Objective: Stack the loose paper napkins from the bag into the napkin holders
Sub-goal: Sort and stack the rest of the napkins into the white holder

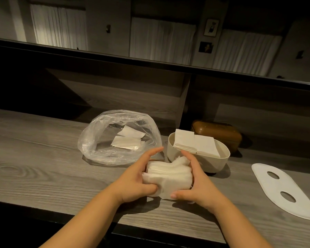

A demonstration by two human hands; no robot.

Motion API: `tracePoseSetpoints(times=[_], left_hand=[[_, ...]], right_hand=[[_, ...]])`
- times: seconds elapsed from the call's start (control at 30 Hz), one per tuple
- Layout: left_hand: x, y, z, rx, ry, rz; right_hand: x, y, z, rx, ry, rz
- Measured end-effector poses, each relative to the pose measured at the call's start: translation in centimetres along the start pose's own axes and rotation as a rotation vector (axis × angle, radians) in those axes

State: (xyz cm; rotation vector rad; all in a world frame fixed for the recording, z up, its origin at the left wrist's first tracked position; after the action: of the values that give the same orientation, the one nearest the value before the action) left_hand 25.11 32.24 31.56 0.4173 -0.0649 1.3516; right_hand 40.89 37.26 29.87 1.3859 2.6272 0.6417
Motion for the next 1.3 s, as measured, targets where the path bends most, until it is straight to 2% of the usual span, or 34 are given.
tracePoseSetpoints(times=[0.1,0.23,0.3,0.4,0.6,0.67,0.77,0.93,1.07,1.17,1.3], left_hand=[[0.0,0.2,-0.1,-0.03,0.012,0.022],[0.1,1.0,-0.2,-0.049,-0.009,0.156],[0.1,1.3,-0.1,-0.06,-0.014,0.187],[0.1,0.7,0.0,0.018,0.024,0.107],[-0.1,-0.5,0.3,0.077,0.04,-0.033],[-0.1,-0.8,0.2,0.075,0.037,-0.077],[0.2,-1.0,-0.1,0.119,0.019,-0.096],[0.4,0.1,-0.4,0.126,0.04,0.065],[0.3,-0.3,-0.7,0.158,0.073,0.007],[0.4,0.7,-1.0,0.105,0.085,0.126],[0.3,1.7,-1.4,-0.065,0.142,0.231]], right_hand=[[0.1,0.0,-0.4,0.002,0.009,0.022],[0.1,0.5,-1.5,-0.022,0.079,0.146],[0.2,0.6,-1.4,-0.007,0.082,0.155],[0.1,0.5,-0.7,-0.089,0.034,0.099],[-0.1,1.9,0.0,-0.064,0.002,0.22],[-0.1,1.4,-0.3,-0.071,0.006,0.177],[0.1,0.2,-0.5,0.047,-0.014,0.095],[0.1,0.0,-1.1,0.011,-0.01,0.096],[0.0,-0.5,-1.0,-0.038,-0.037,0.055],[0.0,0.1,-1.2,-0.046,-0.019,0.149],[-0.2,0.6,-1.1,0.086,-0.066,0.21]])
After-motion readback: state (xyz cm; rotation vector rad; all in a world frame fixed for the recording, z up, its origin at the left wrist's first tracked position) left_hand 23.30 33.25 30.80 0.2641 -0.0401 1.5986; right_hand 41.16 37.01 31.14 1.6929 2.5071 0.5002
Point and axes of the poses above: each hand's wrist, its own x-axis towards the middle knuckle, its own y-axis out of the back of the hand, z = x × y, the point moved 8 cm from there along x, towards the middle knuckle
